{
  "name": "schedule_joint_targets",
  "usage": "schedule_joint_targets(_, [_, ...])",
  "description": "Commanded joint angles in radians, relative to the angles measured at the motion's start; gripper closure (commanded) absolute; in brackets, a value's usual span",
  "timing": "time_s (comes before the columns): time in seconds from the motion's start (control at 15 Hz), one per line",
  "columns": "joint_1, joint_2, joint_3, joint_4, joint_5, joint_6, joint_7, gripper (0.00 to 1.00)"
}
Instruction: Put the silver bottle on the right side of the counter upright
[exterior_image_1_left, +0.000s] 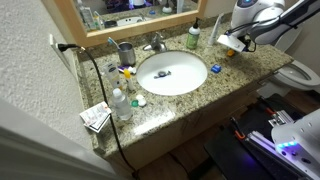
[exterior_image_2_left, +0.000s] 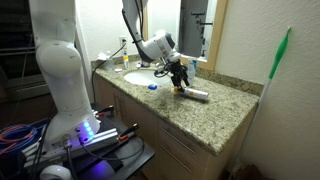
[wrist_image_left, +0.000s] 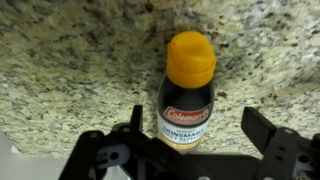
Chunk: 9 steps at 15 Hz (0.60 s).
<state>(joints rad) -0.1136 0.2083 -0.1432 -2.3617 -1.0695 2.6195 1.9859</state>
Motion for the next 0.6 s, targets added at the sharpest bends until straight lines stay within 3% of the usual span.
schedule_joint_targets(0.0, [0.009, 0.016, -0.01, 0.009, 0.009, 0.01, -0.026, 0.0])
schedule_joint_targets(0.2, [0.007, 0.045, -0.012, 0.023, 0.011, 0.024, -0.052, 0.0])
schedule_joint_targets(0.53, [0.027, 0.073, -0.014, 0.036, 0.002, -0.048, -0.023, 0.0])
